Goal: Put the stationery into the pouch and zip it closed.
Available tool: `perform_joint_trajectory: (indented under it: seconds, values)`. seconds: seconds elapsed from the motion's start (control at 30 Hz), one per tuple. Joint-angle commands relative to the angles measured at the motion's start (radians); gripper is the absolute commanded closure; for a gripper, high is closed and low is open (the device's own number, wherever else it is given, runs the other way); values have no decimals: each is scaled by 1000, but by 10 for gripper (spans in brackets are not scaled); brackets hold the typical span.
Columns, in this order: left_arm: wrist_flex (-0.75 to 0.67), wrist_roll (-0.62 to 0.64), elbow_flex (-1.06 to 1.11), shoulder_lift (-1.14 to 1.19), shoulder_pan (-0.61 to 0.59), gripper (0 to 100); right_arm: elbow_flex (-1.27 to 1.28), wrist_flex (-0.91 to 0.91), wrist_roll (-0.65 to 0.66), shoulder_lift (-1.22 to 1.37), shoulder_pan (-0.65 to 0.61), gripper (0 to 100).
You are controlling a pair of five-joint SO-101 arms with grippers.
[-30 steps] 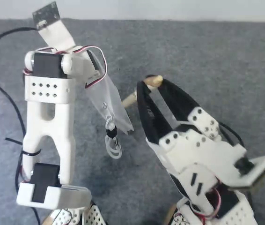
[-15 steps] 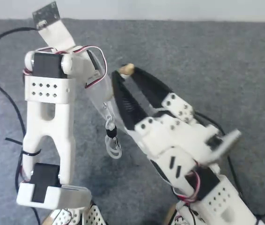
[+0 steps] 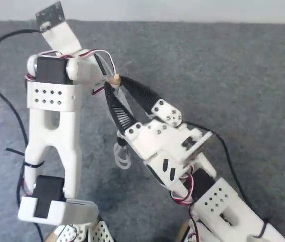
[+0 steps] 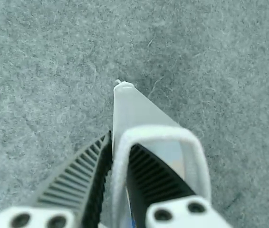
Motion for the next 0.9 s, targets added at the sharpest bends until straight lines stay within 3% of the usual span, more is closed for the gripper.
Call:
perform_joint_trajectory:
  seconds: [0.0,0.3,0.43,0.6,0.87]
  values:
    - [-11,12,1,-2,-6,991,46,-22,130,1,-10,991]
    - [-68,12,84,-6,-6,991,149,-22,190,-53,-10,987]
    - [-66,12,84,-8,-6,991,195,-10,190,-116,-8,885]
    - [-66,12,87,-5,-6,991,213,213,189,-246,-12,801]
    - [-66,12,87,-9,-46,991,213,542,183,-565,-12,796]
